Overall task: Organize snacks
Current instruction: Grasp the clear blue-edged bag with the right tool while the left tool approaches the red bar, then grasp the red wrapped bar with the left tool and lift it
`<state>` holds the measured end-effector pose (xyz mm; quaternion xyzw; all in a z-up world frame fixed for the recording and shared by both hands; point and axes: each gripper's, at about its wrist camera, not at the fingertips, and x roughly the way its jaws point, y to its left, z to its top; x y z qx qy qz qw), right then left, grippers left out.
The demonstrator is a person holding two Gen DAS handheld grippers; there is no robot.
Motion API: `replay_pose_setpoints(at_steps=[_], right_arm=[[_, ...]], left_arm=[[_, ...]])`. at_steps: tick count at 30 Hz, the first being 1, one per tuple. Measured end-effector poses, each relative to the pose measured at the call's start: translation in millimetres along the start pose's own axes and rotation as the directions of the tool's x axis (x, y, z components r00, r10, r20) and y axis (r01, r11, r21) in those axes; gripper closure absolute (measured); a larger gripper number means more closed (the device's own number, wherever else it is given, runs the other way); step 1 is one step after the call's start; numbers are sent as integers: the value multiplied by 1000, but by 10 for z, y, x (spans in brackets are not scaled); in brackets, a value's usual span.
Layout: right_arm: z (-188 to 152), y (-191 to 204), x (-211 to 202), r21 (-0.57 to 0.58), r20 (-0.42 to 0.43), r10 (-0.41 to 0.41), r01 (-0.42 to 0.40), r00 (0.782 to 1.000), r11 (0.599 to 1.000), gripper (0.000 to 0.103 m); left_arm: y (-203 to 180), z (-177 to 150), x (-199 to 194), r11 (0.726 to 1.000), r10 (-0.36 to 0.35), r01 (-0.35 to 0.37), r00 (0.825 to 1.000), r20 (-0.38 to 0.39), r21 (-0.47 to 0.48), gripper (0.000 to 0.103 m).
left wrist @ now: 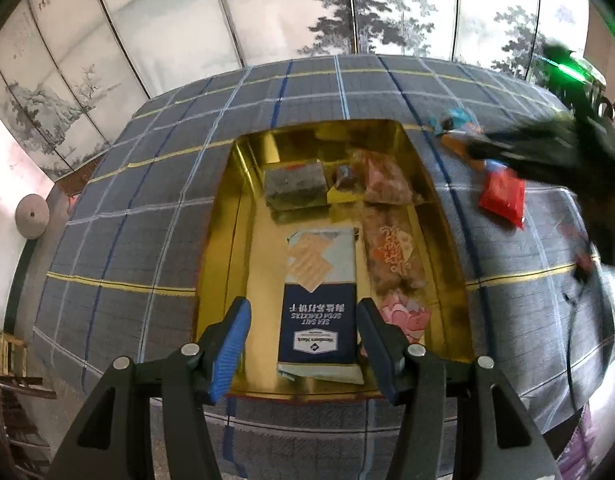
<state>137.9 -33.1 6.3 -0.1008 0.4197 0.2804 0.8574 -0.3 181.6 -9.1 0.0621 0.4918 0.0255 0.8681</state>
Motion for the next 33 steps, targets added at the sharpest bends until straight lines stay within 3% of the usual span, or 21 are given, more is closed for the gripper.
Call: replay_pose_setpoints(at_steps=[2,4,7,10,13,19,21,25,27,33], right_arm=[[-404,-297,-382,140,51,-101,93,994,986,82],[-723,-615,-632,251,50,-198,179,979,951,82],[-1202,-1199,-943,403,-18,-319,299,947,865,82],[-1458,-1509,-1034,445,-90,-388,385,917,808,81],[-1589,-1670,-1027,479,-118,-403,408,907,777,81],[-1680,-1720,-936,496,-99,-404,397,909,772,81],[-1686,-1727,-930,504,-84,-399,384,913,773,80],[-1698,-1807,-932,539,-58,-366,338,929,771,80],[-1708,-1820,-941,548,-51,-357,325,933,771,80],[-1731,-1854,-963,567,-32,-335,293,942,770,79]], left_arm=[[-65,9,-41,1000,-13,13,1000,-1,11,47],[-170,12,-95,999,-35,35,999,2,34,47],[-373,47,-188,995,-76,75,997,13,72,47],[-618,96,-295,985,-132,127,991,35,119,47],[-796,199,-279,967,-214,210,977,13,143,47],[-1151,465,-66,927,-328,336,942,-72,167,47],[-1251,533,-11,931,-305,313,950,-70,188,47],[-1484,695,139,938,-193,193,981,-29,287,47],[-1560,770,232,934,-169,165,985,-15,317,47],[-1714,1048,674,915,-227,250,968,-109,317,47]])
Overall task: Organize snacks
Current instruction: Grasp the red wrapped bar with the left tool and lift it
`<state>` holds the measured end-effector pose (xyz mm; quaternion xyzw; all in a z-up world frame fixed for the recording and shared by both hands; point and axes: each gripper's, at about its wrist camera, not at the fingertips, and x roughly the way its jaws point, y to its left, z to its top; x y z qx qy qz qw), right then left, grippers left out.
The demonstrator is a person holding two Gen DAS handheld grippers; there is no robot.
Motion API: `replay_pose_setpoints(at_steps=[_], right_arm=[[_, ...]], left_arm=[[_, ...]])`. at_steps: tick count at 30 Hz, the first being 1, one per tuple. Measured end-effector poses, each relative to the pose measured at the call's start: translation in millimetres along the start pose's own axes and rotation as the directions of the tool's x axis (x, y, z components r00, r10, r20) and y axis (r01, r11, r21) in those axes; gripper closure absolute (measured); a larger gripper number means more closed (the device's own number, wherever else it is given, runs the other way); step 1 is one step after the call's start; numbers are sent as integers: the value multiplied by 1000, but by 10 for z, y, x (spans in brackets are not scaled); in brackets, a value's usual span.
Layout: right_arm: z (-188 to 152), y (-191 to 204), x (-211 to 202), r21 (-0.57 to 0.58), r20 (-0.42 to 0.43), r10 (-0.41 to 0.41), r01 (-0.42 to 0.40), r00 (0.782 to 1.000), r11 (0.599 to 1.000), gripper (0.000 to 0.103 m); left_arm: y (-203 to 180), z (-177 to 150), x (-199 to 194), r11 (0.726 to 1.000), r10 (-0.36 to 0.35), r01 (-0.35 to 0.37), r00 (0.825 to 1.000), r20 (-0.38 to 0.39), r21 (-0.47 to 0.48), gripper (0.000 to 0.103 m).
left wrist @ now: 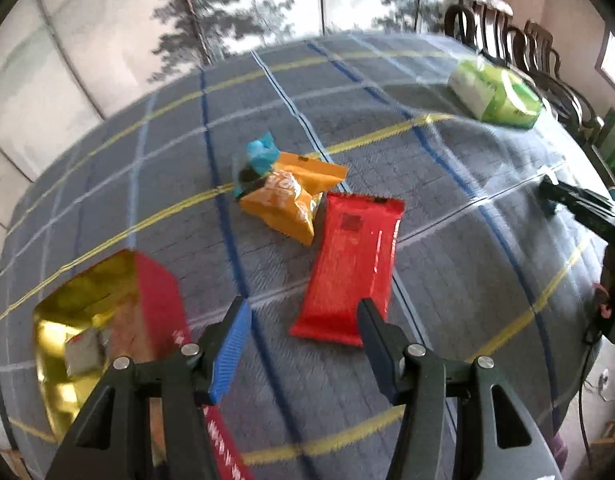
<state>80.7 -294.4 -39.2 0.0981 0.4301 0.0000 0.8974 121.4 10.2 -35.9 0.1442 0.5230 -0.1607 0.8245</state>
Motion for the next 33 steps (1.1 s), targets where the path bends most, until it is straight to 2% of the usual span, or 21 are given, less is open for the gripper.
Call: replay_pose_setpoints(at_steps=[1,5,8,9,11,13,15,16,18,21,22,23,26,28,29,30,31,33], right_arm=[[1,-14,-2,5,1,7,-7,1000,1000,79],[4,-22,1,11,0,21,-21,1000,1000,79],[7,-25,2,15,1,34,-34,999,999,79],[8,-37,2,17,1,39,-39,999,999,78],[7,-52,1,22,1,45,-46,999,999,78],[7,-48,-1,23,1,47,-47,999,999,78],[6,-47,-2,22,1,46,-47,999,999,78],[6,-47,-2,22,1,47,-47,999,999,78],[9,-49,-4,21,1,50,-50,999,999,78],[10,-45,-5,20,1,48,-48,999,999,78],[8,-46,-4,21,1,49,-49,999,999,78],[8,-47,-6,21,1,49,-49,999,999,78],[7,-44,-4,18,0,45,-45,999,999,78],[6,-31,-3,8,-1,34,-34,999,999,78],[6,-16,0,3,-2,27,-26,1000,1000,78],[6,3,4,-5,-3,17,-17,1000,1000,78],[5,11,6,-9,-4,13,-13,1000,1000,78],[5,23,10,-12,-5,8,-8,1000,1000,78]], left_arm=[[4,67,96,1000,-16,16,999,-29,7,47],[49,214,281,997,-72,73,995,-66,8,47],[98,322,331,991,-135,135,989,-66,-12,46],[98,350,357,986,-167,167,983,-83,-10,45],[70,389,465,968,-250,251,957,-147,-13,44],[22,413,467,960,-277,281,951,-140,9,40],[-54,430,493,957,-273,284,949,-161,51,39],[-97,444,501,960,-257,271,954,-153,76,39],[-195,444,508,959,-241,260,958,-158,114,32],[-418,401,515,956,-151,183,977,-148,231,31],[-453,387,490,957,-139,165,983,-120,239,30],[-457,384,487,962,-136,159,984,-112,224,33],[-451,366,434,980,-121,133,989,-87,149,59],[-437,320,371,993,-54,62,996,-74,101,60],[-422,261,308,997,-56,59,996,-62,48,60],[-424,210,250,996,-90,90,995,-54,-2,60],[-406,106,160,985,-154,150,987,-42,-80,60],[-412,-39,22,970,-202,197,979,-23,-143,60]])
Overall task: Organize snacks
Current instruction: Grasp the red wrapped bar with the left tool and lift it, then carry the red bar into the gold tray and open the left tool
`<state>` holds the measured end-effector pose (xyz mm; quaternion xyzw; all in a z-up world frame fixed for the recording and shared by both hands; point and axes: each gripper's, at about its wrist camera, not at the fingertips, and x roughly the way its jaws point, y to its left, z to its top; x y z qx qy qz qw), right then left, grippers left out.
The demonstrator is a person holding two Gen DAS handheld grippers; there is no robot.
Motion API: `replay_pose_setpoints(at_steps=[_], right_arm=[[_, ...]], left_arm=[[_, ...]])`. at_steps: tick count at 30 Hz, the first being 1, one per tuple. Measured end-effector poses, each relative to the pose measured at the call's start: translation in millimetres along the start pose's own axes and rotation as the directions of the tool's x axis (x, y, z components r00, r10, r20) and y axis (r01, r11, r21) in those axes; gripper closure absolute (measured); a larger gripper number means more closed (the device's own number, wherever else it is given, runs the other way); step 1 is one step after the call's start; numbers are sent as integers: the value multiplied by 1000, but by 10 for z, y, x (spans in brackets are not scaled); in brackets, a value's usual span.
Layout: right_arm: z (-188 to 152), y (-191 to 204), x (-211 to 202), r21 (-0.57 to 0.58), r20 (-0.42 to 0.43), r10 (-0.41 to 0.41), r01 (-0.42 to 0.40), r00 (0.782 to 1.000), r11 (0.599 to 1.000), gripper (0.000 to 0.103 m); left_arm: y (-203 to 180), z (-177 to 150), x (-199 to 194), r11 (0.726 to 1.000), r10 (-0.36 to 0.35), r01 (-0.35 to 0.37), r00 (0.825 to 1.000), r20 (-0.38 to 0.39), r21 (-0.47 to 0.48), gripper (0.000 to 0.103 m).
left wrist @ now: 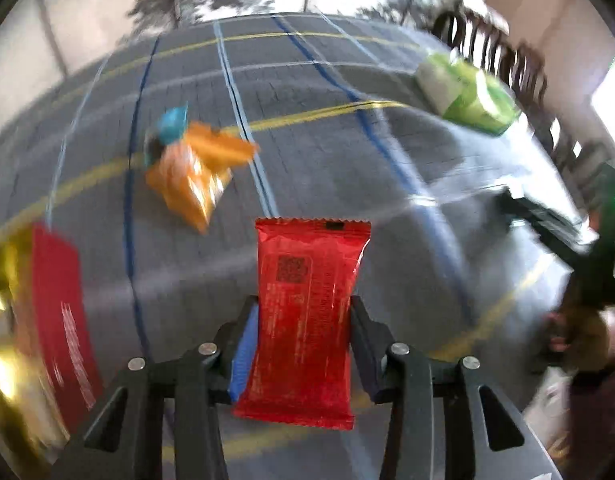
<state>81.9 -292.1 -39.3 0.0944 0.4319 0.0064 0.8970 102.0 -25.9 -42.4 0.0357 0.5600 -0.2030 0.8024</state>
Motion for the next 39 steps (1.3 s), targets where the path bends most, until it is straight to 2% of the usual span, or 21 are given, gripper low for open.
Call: replay_pose_setpoints(at_steps=[5,8,12,14,25,39], right_arm=[[-4,22,3,-18,-2,-23,23,1000,1000,78],[-9,38,6,-29,-3,-37,37,999,999,77],[-5,48,7,-28,-3,-36,36,999,999,78],[-6,64,9,-38,-4,-48,48,999,998,78],[-12,108,15,-63,-6,-81,80,997,995,78],[-14,128,16,-74,-7,-95,95,995,993,78]], left_arm=[[-288,-402,-385,999,36,-37,996,87,10,60],[-438,-604,-523,998,60,-62,993,97,24,60],[-477,-711,-660,992,116,-122,985,126,38,60],[-448,-784,-755,988,144,-149,979,142,28,60],[-171,-988,-1086,980,200,-194,965,170,-54,60],[99,-1128,-1146,963,263,-248,953,154,-109,60]])
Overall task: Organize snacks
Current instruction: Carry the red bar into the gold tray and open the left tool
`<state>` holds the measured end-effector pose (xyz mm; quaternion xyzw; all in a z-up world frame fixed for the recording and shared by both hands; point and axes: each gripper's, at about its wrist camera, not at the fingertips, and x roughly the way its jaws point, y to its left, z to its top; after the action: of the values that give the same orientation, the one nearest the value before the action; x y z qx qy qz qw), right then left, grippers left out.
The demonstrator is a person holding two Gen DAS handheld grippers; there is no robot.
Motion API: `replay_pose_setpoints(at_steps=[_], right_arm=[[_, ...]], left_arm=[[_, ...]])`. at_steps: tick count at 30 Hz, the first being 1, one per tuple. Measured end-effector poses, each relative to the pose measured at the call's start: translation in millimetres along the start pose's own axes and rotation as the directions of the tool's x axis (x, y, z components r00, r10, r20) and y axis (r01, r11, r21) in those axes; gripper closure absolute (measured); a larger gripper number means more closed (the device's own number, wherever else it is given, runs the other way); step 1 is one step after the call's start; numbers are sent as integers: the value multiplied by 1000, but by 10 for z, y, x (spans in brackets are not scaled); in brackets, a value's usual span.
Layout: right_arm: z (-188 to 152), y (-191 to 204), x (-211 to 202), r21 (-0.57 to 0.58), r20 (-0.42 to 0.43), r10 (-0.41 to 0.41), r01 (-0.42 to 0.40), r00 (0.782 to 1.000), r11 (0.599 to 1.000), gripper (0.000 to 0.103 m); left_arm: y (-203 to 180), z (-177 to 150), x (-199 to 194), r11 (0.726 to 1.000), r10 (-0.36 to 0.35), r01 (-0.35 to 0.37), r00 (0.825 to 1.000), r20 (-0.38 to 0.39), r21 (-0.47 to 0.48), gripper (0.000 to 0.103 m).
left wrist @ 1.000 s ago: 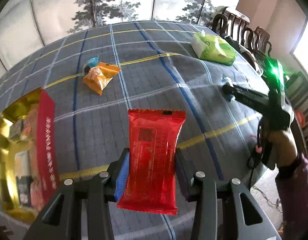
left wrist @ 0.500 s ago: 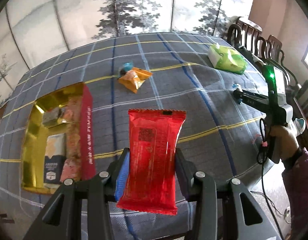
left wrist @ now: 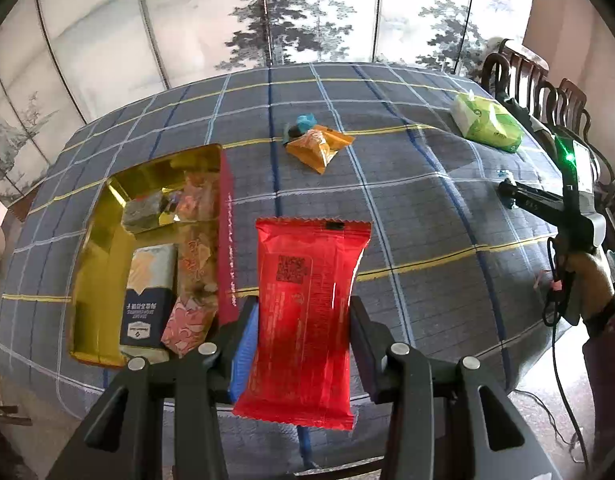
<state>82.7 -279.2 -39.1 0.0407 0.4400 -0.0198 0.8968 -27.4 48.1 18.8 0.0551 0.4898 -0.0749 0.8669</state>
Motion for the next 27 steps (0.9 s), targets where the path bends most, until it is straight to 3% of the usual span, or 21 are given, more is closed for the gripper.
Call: replay_pose_setpoints(at_steps=[27], right_arm=[[3,15,-2,-2,-1,-4,4,1000,1000,78]], left_arm=[[314,-74,80,998,43,-44,999,-27,-48,60]])
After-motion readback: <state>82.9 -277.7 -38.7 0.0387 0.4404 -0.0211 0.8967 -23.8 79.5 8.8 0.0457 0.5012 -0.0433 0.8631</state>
